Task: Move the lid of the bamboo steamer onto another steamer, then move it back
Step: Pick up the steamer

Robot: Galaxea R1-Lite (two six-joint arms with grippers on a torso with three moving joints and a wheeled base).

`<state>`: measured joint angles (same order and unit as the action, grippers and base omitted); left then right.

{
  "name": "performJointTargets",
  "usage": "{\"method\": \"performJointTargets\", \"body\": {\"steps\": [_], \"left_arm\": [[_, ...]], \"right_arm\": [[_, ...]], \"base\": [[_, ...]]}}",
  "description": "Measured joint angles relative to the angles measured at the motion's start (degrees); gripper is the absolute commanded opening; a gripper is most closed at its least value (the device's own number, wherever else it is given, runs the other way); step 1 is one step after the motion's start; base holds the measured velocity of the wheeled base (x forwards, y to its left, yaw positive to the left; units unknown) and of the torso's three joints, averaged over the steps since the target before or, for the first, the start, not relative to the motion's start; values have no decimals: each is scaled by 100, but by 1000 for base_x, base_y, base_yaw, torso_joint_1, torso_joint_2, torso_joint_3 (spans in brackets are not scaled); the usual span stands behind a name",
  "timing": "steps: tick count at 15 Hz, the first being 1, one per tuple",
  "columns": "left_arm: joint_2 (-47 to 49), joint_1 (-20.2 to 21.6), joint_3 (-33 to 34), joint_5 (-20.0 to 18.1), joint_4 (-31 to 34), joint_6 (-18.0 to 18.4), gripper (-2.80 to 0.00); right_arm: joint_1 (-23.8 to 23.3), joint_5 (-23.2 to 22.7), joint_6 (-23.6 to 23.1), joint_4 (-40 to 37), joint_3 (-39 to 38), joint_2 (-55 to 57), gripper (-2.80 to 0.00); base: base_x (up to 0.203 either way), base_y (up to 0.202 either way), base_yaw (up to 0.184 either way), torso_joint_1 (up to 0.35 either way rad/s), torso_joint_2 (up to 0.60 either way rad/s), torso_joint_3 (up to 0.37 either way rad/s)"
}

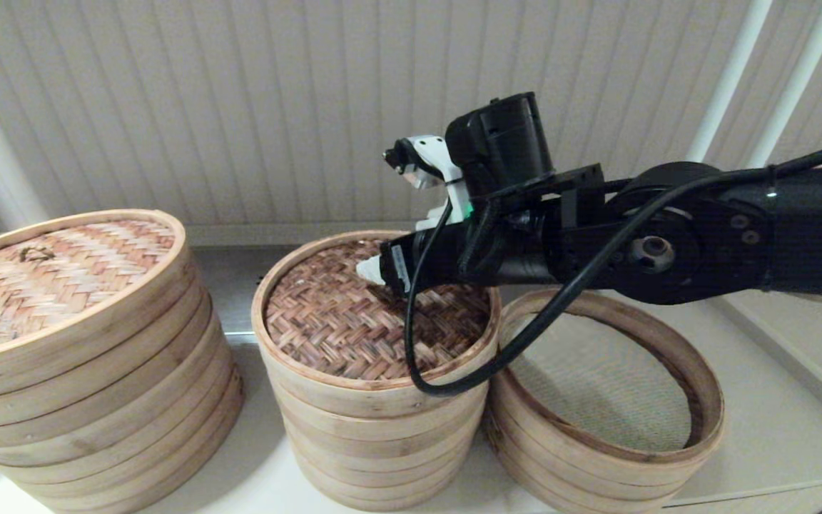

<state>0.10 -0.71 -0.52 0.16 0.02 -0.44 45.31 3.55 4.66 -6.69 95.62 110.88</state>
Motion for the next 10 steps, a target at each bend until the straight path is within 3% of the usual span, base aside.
{"method": "performJointTargets", "body": {"steps": [4,5,6,10], "left_arm": [[0,0,0,-3,0,-2,-280],[0,0,0,0,0,-7,-280],[0,0,0,0,0,1,-280],[0,0,0,-3,0,0,-280]], "right_arm": [[77,17,0,-2,-9,70,0],[77,24,0,-3,-21,70,-180],[79,58,-2,-2,-28,73,-280],[80,290,-59,6,-68,88,-280]], "base": [[0,0,0,0,0,0],[0,0,0,0,0,0],[0,0,0,0,0,0],[0,0,0,0,0,0]]}}
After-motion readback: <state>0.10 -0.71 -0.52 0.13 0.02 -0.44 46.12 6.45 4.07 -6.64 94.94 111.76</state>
